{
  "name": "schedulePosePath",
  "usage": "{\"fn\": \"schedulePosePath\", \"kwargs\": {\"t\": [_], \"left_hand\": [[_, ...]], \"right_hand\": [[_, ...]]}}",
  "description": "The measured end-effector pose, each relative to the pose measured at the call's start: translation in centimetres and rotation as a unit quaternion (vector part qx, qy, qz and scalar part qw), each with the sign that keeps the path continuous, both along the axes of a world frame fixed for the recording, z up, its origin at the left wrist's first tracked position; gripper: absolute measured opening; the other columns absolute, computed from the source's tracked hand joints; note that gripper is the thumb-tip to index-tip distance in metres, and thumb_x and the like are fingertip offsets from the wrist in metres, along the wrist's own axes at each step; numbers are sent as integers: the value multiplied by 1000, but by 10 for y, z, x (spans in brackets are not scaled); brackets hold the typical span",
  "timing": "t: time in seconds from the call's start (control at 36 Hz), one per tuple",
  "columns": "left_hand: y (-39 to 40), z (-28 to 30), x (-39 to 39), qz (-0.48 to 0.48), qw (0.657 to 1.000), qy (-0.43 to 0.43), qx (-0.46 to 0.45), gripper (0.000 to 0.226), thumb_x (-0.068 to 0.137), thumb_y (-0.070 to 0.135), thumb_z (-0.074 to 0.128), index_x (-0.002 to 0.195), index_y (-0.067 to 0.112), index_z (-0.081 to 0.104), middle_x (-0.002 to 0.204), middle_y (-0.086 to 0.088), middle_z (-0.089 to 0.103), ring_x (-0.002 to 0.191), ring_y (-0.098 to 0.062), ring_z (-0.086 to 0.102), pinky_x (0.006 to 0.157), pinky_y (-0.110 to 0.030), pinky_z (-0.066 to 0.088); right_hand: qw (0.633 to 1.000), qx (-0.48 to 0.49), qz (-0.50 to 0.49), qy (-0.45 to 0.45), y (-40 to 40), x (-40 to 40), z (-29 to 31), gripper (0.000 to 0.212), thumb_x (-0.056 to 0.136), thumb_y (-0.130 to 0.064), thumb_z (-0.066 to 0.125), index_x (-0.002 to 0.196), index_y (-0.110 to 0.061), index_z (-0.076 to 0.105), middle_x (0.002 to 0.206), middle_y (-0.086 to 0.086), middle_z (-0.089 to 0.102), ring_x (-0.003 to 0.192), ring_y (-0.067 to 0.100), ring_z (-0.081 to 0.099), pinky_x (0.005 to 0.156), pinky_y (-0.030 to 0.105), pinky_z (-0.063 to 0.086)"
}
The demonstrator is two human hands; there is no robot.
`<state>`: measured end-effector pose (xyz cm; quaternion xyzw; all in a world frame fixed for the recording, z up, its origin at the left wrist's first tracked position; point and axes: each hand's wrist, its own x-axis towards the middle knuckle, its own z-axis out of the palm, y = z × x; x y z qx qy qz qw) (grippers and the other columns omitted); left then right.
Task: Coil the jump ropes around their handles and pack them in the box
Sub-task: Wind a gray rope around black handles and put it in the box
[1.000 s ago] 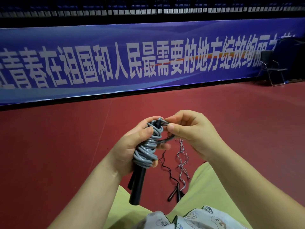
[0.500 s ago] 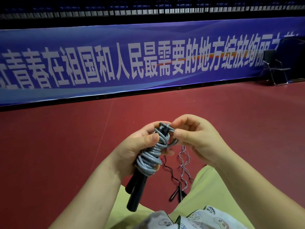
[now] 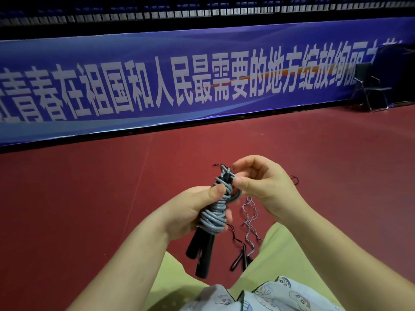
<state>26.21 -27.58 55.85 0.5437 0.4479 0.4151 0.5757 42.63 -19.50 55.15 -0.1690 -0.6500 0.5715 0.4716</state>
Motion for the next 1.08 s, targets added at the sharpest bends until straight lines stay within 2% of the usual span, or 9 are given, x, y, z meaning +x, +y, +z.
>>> {"fn": "schedulePosePath", "kwargs": {"t": [0.11, 0.33, 0.47, 0.64, 0.75, 0.86, 0.92, 0.97, 1.08], "left_hand": [[3, 8, 6, -5, 999, 48, -5, 45, 79, 41, 57, 90, -3, 55, 70, -15, 54, 45, -17, 53, 47, -21, 44], [28, 6, 6, -8, 995, 94, -18, 50, 69, 47, 69, 91, 4, 58, 68, -6, 65, 49, -14, 56, 47, -19, 44], [58, -4, 20, -18, 993, 105, -49, 44, 70, 41, 70, 85, 4, 51, 68, -14, 54, 45, -14, 49, 45, -19, 41], [119, -19, 55, -75, 988, 89, -104, 32, 74, 36, 66, 74, 7, 52, 50, 1, 50, 38, -10, 44, 42, -16, 38], [167, -27, 83, -123, 977, 116, -126, 43, 73, 37, 75, 82, 3, 49, 49, 1, 47, 38, -11, 42, 42, -16, 37], [217, -54, 114, -154, 970, 130, -134, 36, 67, 49, 73, 65, 19, 53, 50, 6, 45, 40, -10, 43, 50, -26, 35], [246, -78, 140, -156, 967, 133, -149, 30, 67, 49, 78, 72, 24, 61, 55, 8, 53, 48, -11, 51, 59, -33, 41], [274, -105, 169, -129, 968, 129, -170, 50, 64, 57, 77, 96, 20, 67, 69, 7, 65, 64, -13, 62, 73, -36, 50], [318, -163, 230, -76, 956, -5, -284, 46, 88, 52, 53, 106, 11, 65, 73, -3, 66, 62, -18, 63, 62, -28, 52]], "right_hand": [[1000, -22, 12, -12, 8, -1, -4, 23, 79, 7, 66, 95, -9, 65, 63, -4, 61, 56, 7, 61, 52, 21, 51], [987, -104, 97, -69, 30, 12, 5, 32, 87, -36, 64, 91, -5, 66, 76, 8, 60, 61, 14, 58, 57, 23, 54], [984, -101, 33, -140, 54, 27, 2, 16, 83, -19, 68, 72, -11, 60, 66, 6, 53, 58, 14, 49, 57, 23, 43], [984, -148, -97, -25, 94, 53, -19, 19, 93, -8, 57, 74, -10, 57, 56, -5, 55, 53, 9, 49, 54, 20, 43], [973, -139, -185, -2, 125, 89, -34, 15, 91, -13, 62, 76, -12, 61, 67, 1, 57, 65, 14, 53, 66, 28, 46], [958, -167, -230, -34, 151, 128, -59, 18, 81, -32, 70, 82, -14, 65, 76, 4, 57, 73, 17, 52, 69, 31, 45], [941, -213, -262, -25, 166, 152, -84, 16, 88, -30, 67, 91, -14, 66, 80, -1, 60, 75, 14, 55, 70, 29, 48], [917, -270, -293, -6, 177, 173, -114, 20, 93, -28, 57, 103, -13, 65, 92, -1, 62, 83, 13, 58, 73, 29, 50], [855, -396, -334, 17, 194, 197, -190, 35, 94, -50, 49, 116, -25, 62, 122, -3, 63, 111, 16, 59, 95, 40, 48]]}}
